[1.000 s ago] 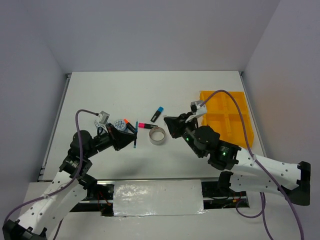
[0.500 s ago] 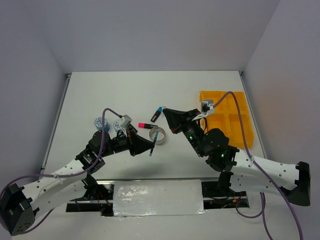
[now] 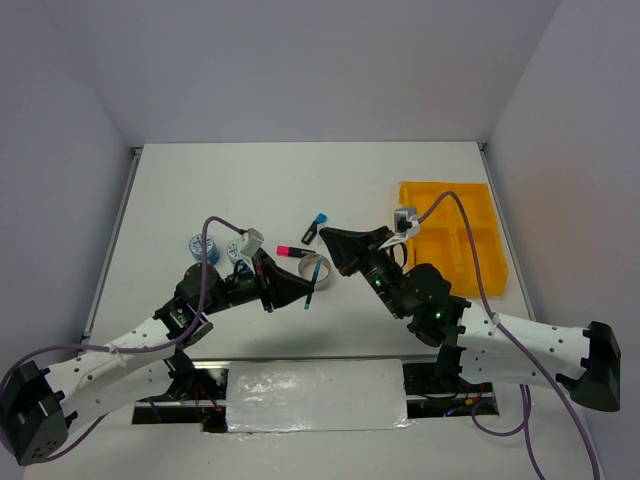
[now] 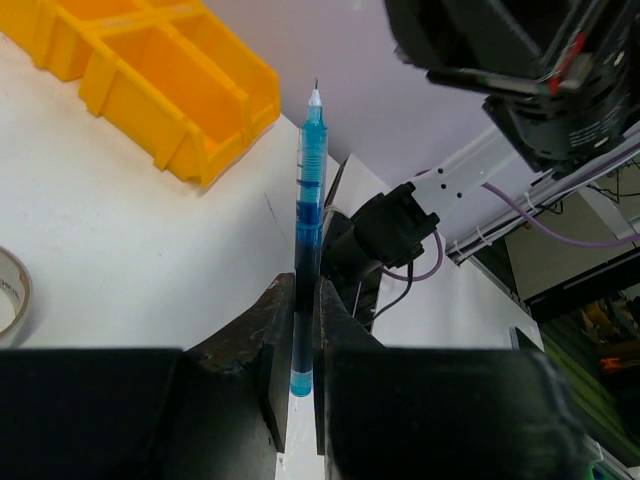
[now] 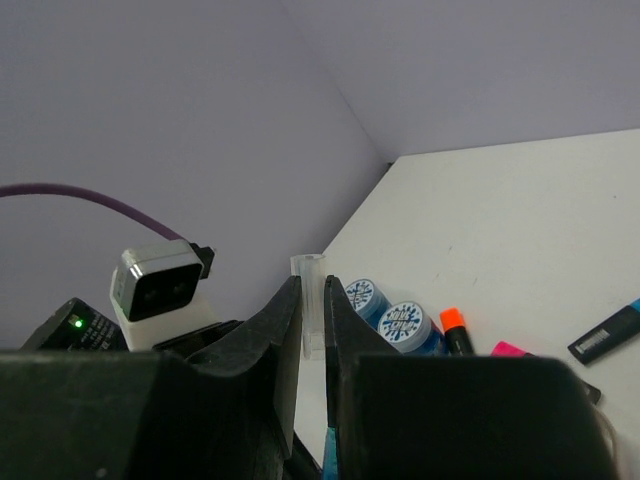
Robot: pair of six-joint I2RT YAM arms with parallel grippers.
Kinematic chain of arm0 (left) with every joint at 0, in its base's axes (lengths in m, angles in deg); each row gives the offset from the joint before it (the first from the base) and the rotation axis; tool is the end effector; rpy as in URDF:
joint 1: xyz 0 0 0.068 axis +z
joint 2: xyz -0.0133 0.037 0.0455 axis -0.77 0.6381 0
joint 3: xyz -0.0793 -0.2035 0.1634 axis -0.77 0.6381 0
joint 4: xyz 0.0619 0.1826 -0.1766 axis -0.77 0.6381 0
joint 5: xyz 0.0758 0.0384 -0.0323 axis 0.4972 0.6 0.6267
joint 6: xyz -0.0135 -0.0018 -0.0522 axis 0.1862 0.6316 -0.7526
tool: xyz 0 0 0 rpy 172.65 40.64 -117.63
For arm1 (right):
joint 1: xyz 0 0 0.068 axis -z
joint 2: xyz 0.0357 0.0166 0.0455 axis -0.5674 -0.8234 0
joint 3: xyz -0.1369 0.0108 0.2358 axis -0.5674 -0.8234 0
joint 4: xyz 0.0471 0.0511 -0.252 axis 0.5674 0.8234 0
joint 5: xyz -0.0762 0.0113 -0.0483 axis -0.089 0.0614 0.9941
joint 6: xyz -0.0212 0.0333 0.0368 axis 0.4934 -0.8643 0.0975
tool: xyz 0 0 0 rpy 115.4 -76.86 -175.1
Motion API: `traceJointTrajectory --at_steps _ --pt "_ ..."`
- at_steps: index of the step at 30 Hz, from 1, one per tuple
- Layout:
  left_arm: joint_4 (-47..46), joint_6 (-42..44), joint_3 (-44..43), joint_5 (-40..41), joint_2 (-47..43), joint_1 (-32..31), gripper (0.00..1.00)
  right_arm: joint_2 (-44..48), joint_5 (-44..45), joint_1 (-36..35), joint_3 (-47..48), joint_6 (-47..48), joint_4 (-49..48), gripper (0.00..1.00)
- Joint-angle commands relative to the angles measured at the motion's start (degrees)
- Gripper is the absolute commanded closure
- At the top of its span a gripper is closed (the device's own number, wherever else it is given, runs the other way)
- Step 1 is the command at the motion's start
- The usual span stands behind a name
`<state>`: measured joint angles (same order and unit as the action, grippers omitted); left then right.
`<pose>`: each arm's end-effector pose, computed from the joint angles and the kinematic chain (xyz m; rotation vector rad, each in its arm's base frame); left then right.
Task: Sort the stationery into containers
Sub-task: Close the pen cap on the pen.
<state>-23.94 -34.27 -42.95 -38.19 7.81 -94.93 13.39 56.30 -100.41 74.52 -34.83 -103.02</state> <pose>0.1266 -0.1444 0.2774 0.3884 1.5964 -1.5135 0.0992 0.1768 0.3468 0.0072 1.3858 1.0108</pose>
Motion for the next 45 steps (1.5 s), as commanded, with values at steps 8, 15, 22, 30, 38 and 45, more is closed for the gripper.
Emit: traceJointTrajectory --at_steps 8,15,22,30,38,45 --pt "-6.50 0.53 -2.13 0.02 -0.18 -0.60 1.00 0.21 -0.83 -0.07 -2.76 -2.17 -5.01 1.00" --pt "-6.68 0.35 -1.43 0.37 -1.15 -0.69 1.00 0.03 -1.01 -0.07 -3.29 -2.34 -5.45 1.00" --pt "-5.10 0.88 -1.69 1.77 -1.94 -0.69 1.00 0.03 -1.63 -0.07 -4.08 -3.40 -5.89 1.00" --pt "-5.27 0.79 -0.99 4.06 -3.61 -0.69 1.00 -0.14 -2.42 0.01 -4.52 -4.36 -5.54 1.00" --pt "-7.38 0.26 -0.73 4.85 -3.26 -0.69 1.00 -1.81 -2.95 -0.16 -5.75 -7.43 -7.81 1.00" --pt "-8.52 0.18 0.06 7.05 -5.02 -0.69 1.00 -1.72 -3.21 -0.51 -6.54 -9.02 -8.52 1.00"
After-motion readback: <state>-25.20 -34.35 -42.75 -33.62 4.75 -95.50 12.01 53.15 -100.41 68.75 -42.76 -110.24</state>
